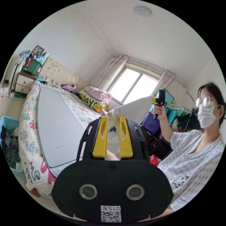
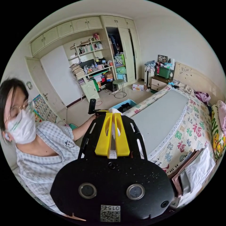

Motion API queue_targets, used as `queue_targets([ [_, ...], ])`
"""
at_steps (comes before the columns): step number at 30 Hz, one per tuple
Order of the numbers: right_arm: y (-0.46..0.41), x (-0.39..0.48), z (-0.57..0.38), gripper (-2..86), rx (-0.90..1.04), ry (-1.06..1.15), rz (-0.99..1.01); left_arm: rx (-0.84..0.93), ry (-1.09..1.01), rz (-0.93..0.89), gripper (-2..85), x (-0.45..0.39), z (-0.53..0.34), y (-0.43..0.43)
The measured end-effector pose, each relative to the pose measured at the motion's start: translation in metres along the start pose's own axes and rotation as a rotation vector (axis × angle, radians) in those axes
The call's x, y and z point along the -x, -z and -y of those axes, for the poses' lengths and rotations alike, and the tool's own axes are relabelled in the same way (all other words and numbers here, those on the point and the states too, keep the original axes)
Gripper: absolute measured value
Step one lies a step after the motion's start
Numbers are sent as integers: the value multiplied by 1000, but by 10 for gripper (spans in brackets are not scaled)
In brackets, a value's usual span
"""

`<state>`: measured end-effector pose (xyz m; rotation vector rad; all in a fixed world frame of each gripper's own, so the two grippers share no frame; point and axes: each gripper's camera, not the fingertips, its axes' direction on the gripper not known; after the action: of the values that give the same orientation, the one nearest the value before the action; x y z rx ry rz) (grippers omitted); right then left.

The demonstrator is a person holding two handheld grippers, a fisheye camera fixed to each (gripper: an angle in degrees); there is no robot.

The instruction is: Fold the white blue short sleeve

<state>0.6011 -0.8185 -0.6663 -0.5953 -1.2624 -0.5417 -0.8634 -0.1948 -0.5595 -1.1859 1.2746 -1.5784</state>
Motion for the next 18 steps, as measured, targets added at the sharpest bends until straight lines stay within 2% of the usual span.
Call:
queue_targets([
  [2,-4,16,-24,1,-18,18,14,66,-52,169,189,-16,-30,-26],
  [4,-15,29,-60,1,-31,-3,24,94,-99,178,187,-25,-58,-51],
  [7,-31,31,-104,1,-35,-85,56,132,-131,-65,145,-32,-92,-101],
  [9,-34,33,-129,2,-66,-135,87,182,-135,-154,129,-35,-101,-136],
  [11,-32,38,-154,2,-99,-170,91,278,-153,-277,73,-39,-107,-182],
  [13,-21,52,-186,1,-132,-203,27,282,-155,-336,15,-42,-107,-206],
  [18,18,84,-265,1,-219,-267,-136,214,-162,-312,-3,-41,-88,-238],
])
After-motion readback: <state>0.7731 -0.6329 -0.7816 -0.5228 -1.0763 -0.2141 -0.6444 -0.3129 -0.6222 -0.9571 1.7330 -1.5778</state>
